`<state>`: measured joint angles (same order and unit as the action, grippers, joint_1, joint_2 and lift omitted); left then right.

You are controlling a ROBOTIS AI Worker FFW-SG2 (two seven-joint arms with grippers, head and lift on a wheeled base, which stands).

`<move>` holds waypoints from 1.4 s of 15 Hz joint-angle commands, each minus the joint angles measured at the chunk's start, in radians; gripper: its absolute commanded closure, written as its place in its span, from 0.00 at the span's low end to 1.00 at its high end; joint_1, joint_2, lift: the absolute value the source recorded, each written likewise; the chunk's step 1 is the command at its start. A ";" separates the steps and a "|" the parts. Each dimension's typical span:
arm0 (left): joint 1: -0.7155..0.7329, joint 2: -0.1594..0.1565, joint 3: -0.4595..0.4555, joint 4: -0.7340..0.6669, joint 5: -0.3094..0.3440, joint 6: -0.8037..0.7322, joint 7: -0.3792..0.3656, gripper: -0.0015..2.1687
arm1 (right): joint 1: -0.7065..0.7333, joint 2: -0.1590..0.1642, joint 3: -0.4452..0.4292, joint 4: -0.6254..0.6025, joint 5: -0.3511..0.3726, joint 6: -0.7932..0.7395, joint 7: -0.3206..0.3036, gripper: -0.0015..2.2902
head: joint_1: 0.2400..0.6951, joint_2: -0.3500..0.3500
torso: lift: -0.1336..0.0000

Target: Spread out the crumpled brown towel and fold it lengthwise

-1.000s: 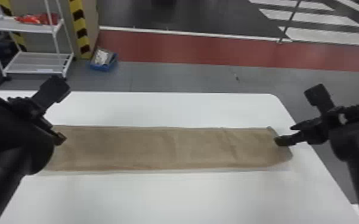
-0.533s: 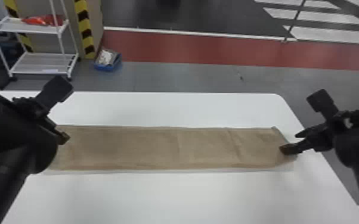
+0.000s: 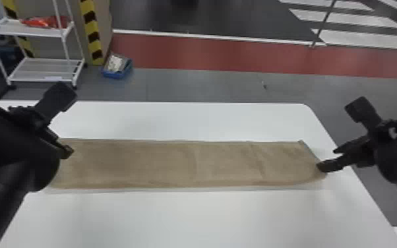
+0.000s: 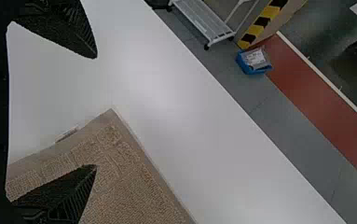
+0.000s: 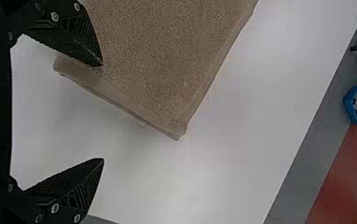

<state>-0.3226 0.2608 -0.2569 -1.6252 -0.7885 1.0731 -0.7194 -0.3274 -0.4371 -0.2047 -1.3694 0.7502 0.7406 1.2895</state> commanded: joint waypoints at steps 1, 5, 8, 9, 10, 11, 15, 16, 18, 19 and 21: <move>0.000 0.000 -0.001 -0.001 0.000 0.000 0.000 0.02 | 0.011 -0.014 -0.002 -0.011 0.005 0.013 0.014 0.08 | 1.00 0.28 | 0.07; -0.001 0.002 0.001 -0.001 0.000 0.000 -0.002 0.02 | 0.025 -0.032 -0.007 0.004 0.017 0.007 0.010 0.08 | 1.00 0.26 | 0.07; 0.003 0.002 0.001 -0.005 0.000 0.000 -0.002 0.02 | 0.025 -0.026 -0.001 0.013 0.020 0.007 -0.001 0.08 | 1.00 0.24 | 0.07; 0.007 0.002 0.004 -0.013 0.000 0.000 -0.002 0.02 | 0.024 -0.025 -0.004 0.013 0.014 0.007 -0.001 0.08 | 1.00 0.24 | 0.07; 0.008 0.003 0.005 -0.016 0.000 0.000 -0.002 0.02 | 0.024 -0.023 -0.007 0.009 0.008 0.010 0.011 0.08 | 1.00 0.24 | 0.07; 0.013 0.005 0.007 -0.022 0.000 0.003 -0.003 0.02 | 0.025 -0.023 -0.010 -0.007 0.005 0.013 0.019 0.08 | 1.00 0.24 | 0.07; 0.053 0.008 0.039 -0.105 0.002 0.012 -0.022 0.02 | 0.036 -0.048 -0.065 -0.082 -0.048 0.029 0.077 0.08 | 1.00 0.26 | 0.07; 0.056 0.009 0.051 -0.114 0.002 0.015 -0.029 0.02 | 0.036 -0.049 -0.074 -0.089 -0.061 0.053 0.077 0.08 | 1.00 0.26 | 0.07; 0.059 0.008 0.061 -0.125 0.002 0.018 -0.040 0.02 | 0.042 -0.048 -0.078 -0.096 -0.061 0.059 0.077 0.08 | 1.00 0.25 | 0.07; 0.063 0.009 0.061 -0.127 0.002 0.018 -0.043 0.02 | 0.045 -0.048 -0.084 -0.096 -0.063 0.056 0.074 0.08 | 1.00 0.25 | 0.07; 0.068 0.009 0.062 -0.127 0.002 0.018 -0.045 0.02 | 0.050 -0.048 -0.091 -0.096 -0.072 0.053 0.060 0.08 | 1.00 0.25 | 0.07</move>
<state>-0.2584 0.2696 -0.1961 -1.7512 -0.7869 1.0919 -0.7641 -0.2815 -0.4846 -0.2906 -1.4647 0.6857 0.7951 1.3542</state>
